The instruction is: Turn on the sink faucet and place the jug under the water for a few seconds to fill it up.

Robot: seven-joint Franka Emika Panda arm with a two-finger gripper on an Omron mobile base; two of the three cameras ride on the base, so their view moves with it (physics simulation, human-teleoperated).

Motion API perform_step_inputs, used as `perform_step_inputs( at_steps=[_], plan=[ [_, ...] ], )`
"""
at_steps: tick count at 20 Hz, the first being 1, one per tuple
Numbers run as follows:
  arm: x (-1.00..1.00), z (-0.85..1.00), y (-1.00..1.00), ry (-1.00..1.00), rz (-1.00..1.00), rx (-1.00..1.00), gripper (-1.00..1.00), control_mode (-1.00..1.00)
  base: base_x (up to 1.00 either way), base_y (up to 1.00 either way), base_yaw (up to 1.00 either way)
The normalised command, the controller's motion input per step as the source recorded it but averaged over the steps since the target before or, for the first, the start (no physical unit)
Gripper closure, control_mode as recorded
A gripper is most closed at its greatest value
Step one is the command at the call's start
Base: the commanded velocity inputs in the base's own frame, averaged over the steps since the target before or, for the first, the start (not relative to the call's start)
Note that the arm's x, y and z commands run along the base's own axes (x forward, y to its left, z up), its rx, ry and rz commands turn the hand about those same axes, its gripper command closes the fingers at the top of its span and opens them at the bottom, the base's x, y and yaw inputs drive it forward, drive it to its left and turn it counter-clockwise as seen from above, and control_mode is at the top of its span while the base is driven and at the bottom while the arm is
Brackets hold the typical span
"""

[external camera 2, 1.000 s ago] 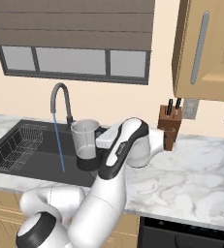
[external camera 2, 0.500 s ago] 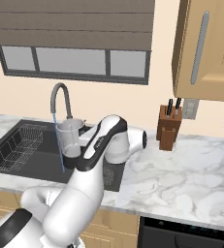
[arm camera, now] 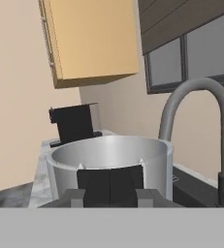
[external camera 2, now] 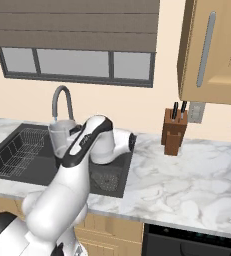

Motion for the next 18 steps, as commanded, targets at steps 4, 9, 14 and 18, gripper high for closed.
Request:
perform_step_inputs(
  at_steps=[4, 9, 14, 18],
  plan=[
    [0.16, -0.11, 0.33, 0.0, -0.01, 0.0, 1.0, -1.0, 0.0, 0.0, 0.0],
    [0.23, -0.18, 0.28, 0.0, 0.0, 0.0, 1.0, -1.0, 0.0, 0.0, 0.0],
    [0.27, -0.12, 0.21, 0.0, 0.0, 0.0, 1.0, -1.0, 0.0, 0.0, 0.0],
    [0.23, -0.11, 0.11, 0.0, 0.0, 0.0, 1.0, -1.0, 0.0, 0.0, 0.0]
  ],
)
